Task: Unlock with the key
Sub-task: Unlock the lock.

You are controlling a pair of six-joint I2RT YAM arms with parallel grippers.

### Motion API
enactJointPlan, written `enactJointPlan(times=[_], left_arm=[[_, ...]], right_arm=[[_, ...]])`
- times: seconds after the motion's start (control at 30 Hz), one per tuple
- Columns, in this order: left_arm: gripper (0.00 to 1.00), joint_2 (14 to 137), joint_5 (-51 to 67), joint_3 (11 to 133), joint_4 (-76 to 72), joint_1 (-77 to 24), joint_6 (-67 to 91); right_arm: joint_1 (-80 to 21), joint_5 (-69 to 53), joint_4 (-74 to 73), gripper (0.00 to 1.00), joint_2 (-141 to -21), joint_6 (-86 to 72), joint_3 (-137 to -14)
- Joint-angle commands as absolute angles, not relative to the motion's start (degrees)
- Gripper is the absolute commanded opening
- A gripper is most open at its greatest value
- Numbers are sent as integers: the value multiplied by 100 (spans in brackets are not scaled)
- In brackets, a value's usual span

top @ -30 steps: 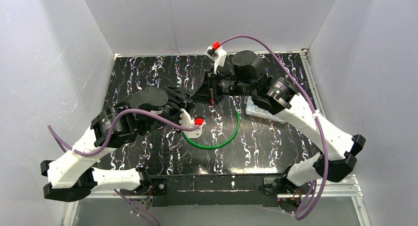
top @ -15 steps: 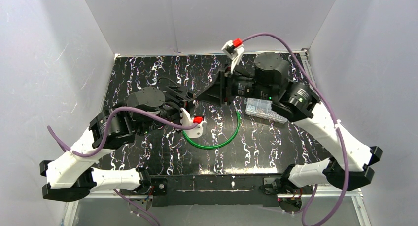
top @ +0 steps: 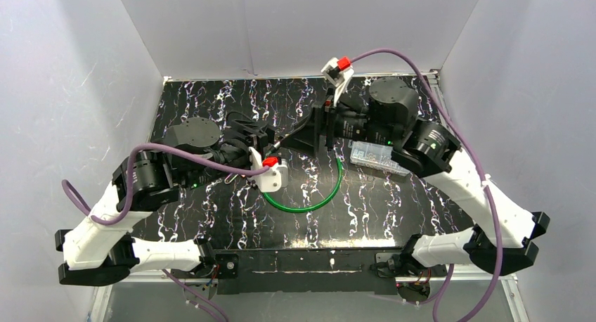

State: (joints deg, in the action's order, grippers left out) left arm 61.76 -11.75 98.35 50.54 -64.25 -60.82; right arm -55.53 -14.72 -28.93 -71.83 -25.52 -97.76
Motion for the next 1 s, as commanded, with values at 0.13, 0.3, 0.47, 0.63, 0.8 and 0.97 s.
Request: enactJointPlan(times=[0.13,0.3,0.47,0.63,0.8,0.97], left_arm=[[0,6223,-843,10121,5075,-6425,-5737],[0,6257,-845,10110,5063,-6425,-5775],[0,6238,-957,10048,4933,-6425,-5818],[0,6187,-1089,9990,4751,-6428,-5857],[0,6089,-1116,9895,4569,-6425,-5829],[56,5770,-777,9545,4533,-6425,-5812]], right_arm=[[-5714,-1281,-2123,80,-7396,-2490,-9759],[-5752,-1326,-2017,77,-7546,-2515,-9831],[-5748,-1565,-2105,56,-7754,-2637,-9973],[-5748,-1592,-2183,32,-7737,-2730,-9854],[-5748,-1539,-2071,1,-7578,-2734,-9731],[-5697,-1951,-1730,1,-7221,-2541,-9361]])
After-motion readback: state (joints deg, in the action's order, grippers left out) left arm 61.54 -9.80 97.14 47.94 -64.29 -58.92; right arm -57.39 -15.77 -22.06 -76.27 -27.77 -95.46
